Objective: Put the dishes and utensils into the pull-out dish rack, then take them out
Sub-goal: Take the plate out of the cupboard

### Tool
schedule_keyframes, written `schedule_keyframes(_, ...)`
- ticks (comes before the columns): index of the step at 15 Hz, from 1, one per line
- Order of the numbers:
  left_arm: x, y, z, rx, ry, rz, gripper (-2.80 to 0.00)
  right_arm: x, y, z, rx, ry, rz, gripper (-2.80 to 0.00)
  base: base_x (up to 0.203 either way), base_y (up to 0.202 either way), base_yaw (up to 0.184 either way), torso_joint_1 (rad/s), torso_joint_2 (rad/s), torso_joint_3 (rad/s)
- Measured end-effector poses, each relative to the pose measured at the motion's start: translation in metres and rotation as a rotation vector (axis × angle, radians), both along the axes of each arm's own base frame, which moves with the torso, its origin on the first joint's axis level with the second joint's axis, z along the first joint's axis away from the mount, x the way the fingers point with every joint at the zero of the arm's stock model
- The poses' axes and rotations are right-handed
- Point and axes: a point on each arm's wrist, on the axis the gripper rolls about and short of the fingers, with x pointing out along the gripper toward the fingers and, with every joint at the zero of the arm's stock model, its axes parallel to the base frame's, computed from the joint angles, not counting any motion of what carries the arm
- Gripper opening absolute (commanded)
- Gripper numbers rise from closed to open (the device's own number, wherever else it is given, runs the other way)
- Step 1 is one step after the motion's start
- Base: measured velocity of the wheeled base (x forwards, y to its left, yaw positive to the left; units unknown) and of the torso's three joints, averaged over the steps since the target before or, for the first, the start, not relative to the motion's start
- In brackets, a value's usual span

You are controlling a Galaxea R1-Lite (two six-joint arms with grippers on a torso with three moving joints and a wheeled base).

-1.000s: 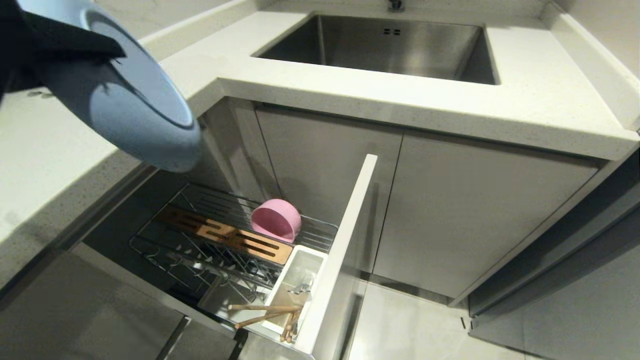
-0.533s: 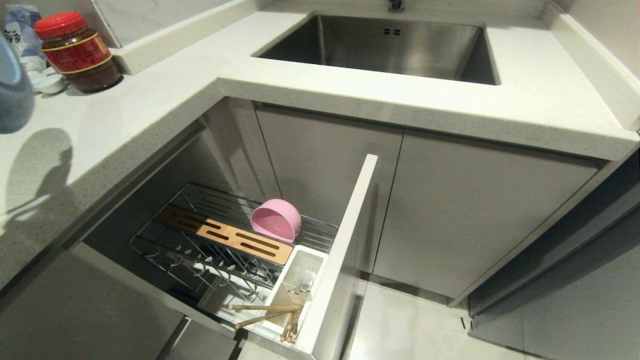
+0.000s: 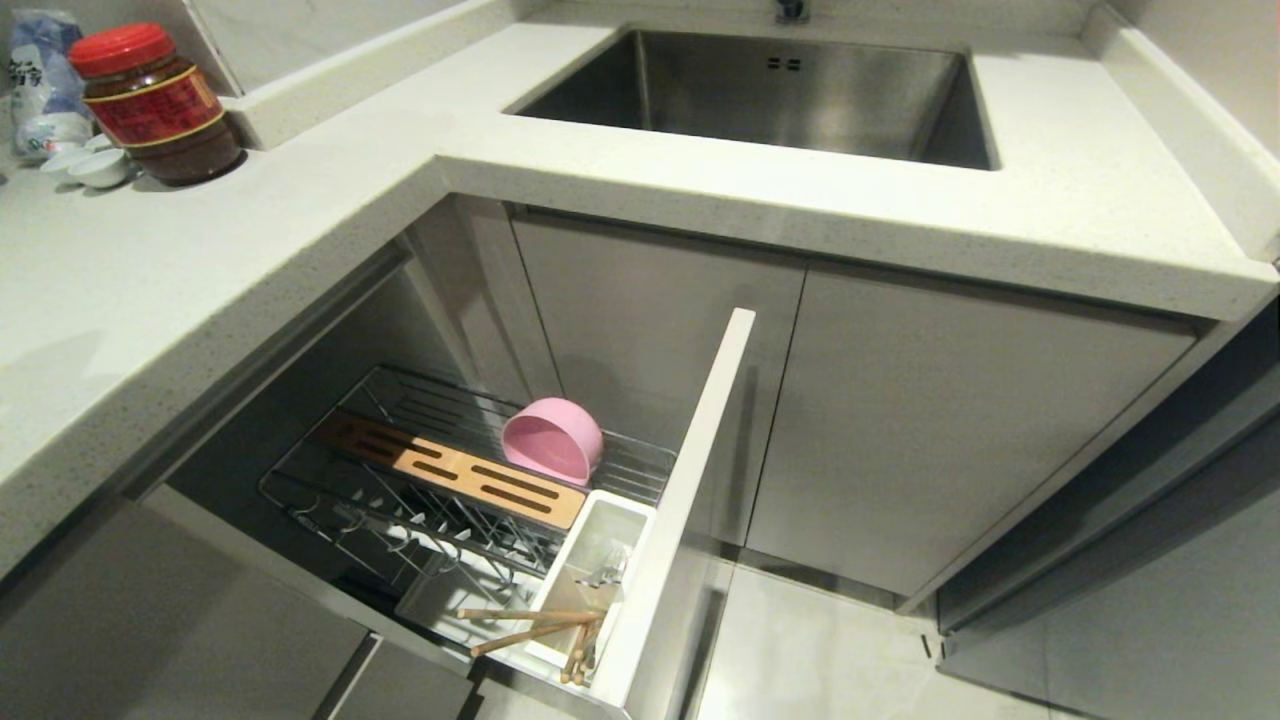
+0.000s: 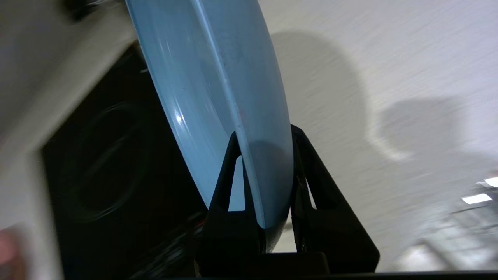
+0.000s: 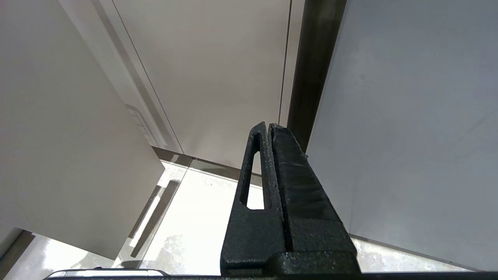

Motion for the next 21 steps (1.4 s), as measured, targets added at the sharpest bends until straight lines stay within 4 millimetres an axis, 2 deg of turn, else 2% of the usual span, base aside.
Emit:
schedule_keyframes(2, -0.002, 0.001, -0.001, 0.029, 0.096, 0.062, -2.80, 0.000, 0.000, 0.000, 0.000, 0.000, 0.000, -2.80, 0.000, 0.000, 0.000, 0.000, 0.00, 0.000)
schedule_keyframes(4, 0.005, 0.001, -0.005, 0.045, 0.213, 0.084, -2.80, 0.000, 0.000, 0.000, 0.000, 0.000, 0.000, -2.80, 0.000, 0.000, 0.000, 0.000, 0.00, 0.000)
schedule_keyframes(8, 0.037, 0.000, -0.016, 0.068, 0.451, 0.087, -2.80, 0.000, 0.000, 0.000, 0.000, 0.004, 0.000, -2.80, 0.000, 0.000, 0.000, 0.000, 0.00, 0.000)
schedule_keyframes(15, 0.101, -0.006, -0.028, 0.093, 0.653, 0.047, -2.80, 0.000, 0.000, 0.000, 0.000, 0.000, 0.000, -2.80, 0.000, 0.000, 0.000, 0.000, 0.00, 0.000)
schedule_keyframes(21, 0.129, -0.008, -0.036, 0.066, 0.715, 0.007, -2.80, 0.000, 0.000, 0.000, 0.000, 0.000, 0.000, -2.80, 0.000, 0.000, 0.000, 0.000, 0.00, 0.000)
